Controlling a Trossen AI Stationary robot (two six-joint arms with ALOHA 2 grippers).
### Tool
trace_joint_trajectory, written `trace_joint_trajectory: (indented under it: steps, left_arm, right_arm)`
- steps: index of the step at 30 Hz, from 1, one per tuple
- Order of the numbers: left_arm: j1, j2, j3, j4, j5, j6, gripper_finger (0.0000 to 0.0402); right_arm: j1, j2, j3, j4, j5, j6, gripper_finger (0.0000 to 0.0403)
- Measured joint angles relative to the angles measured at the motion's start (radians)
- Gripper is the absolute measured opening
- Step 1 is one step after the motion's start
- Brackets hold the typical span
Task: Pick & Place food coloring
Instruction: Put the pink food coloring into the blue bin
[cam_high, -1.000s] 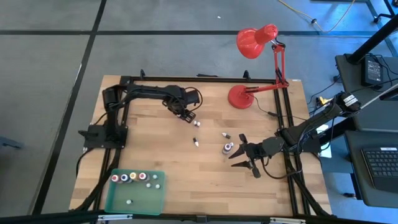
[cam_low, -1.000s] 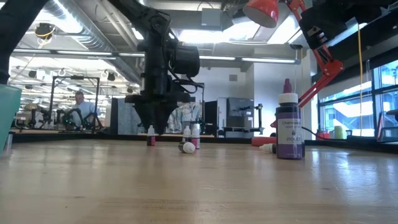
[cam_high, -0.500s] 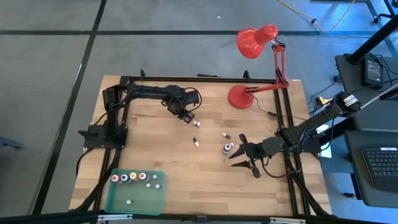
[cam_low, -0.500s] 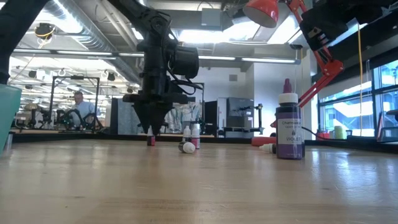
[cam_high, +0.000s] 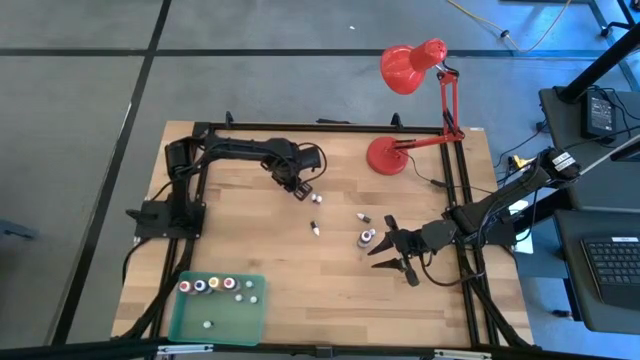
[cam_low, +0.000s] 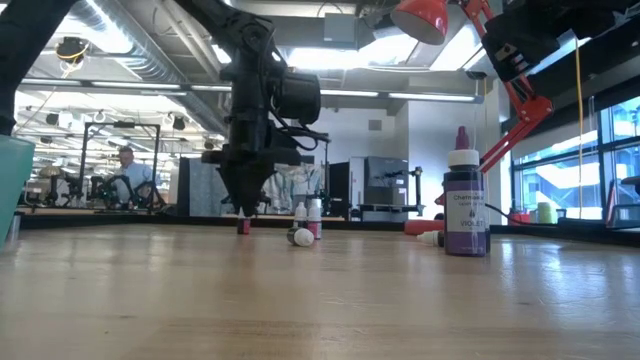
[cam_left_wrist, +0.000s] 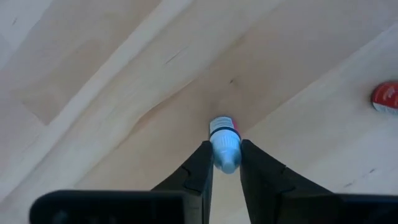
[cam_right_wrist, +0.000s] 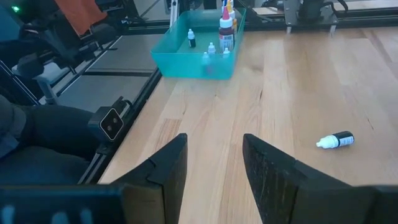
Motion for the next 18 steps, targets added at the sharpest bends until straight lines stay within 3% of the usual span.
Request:
trace_joint_trajectory:
  steps: [9,18]
  left_arm:
    - [-0.078,-0.089,0.000,-0.045,0.071,0.053,0.0060]
    - [-0.340,-0.227,0.000,-0.091,0.175,-0.031,0.0060]
  right_arm:
    - [0.000,0.000,0.000,-0.001,0.000,0.000,0.0157]
    - [0.000,0.000,0.000,-0.002,0.000,-0.001,0.0157]
